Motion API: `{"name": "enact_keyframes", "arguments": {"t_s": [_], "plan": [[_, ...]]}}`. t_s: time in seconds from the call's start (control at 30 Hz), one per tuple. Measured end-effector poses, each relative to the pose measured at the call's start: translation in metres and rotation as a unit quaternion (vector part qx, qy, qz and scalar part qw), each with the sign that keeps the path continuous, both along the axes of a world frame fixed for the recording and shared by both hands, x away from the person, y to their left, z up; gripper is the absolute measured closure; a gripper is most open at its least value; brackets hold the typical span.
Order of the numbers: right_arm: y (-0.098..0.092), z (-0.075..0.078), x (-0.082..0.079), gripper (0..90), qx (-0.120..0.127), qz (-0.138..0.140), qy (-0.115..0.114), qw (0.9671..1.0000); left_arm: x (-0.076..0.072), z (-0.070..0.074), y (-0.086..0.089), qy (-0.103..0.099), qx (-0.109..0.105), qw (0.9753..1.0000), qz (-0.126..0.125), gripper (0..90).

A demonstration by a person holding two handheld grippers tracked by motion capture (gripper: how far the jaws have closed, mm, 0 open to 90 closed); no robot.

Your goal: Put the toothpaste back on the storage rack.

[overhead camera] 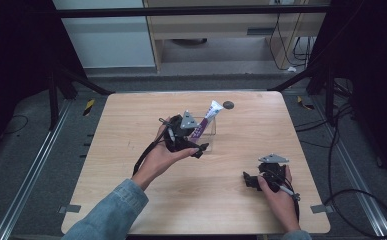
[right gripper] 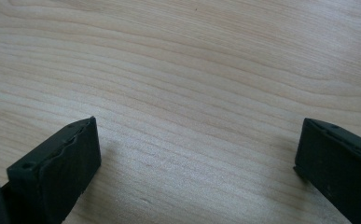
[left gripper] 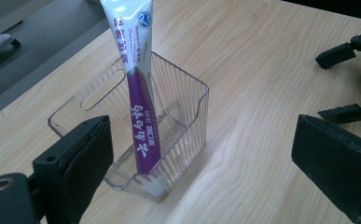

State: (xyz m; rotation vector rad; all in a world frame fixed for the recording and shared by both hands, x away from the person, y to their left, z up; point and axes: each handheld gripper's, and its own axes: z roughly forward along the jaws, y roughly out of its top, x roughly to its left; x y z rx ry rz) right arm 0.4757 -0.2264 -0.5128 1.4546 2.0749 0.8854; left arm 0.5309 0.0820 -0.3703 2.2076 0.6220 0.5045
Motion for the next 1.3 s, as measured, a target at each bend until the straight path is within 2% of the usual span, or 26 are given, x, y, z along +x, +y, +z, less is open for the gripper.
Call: {"name": "enact_keyframes", "arguments": {"t_s": [0.1,0.17,0.37,0.77,0.93,1.13,1.3], "plan": [[0.0,0.0,0.0,0.3,0.0,0.0,0.0,1.0,-0.002,-0.001,0.006,-0.001,0.0,1.0,0.0,4.2],[0.0,0.0,0.0,0.3,0.0,0.0,0.0,1.0,-0.003,-0.003,0.01,-0.001,-0.008,1.0,0.0,4.2],[0.0,0.0,0.0,0.3,0.0,0.0,0.0,1.0,-0.007,-0.011,0.021,0.004,-0.006,1.0,0.004,4.1],[0.0,0.0,0.0,0.3,0.0,0.0,0.0,1.0,-0.023,-0.026,0.046,0.011,-0.013,0.9998,0.009,3.8],[0.0,0.0,0.0,0.3,0.0,0.0,0.0,1.0,-0.027,-0.034,0.056,0.01,-0.007,0.9998,0.018,3.9],[0.0,0.0,0.0,0.4,0.0,-0.001,-0.001,1.0,-0.029,-0.044,0.068,-0.007,0.011,0.9994,0.031,3.9],[0.0,0.0,-0.001,0.4,0.0,-0.001,-0.001,1.0,-0.028,-0.054,0.08,-0.005,0.015,0.999,0.041,4.2]]}}
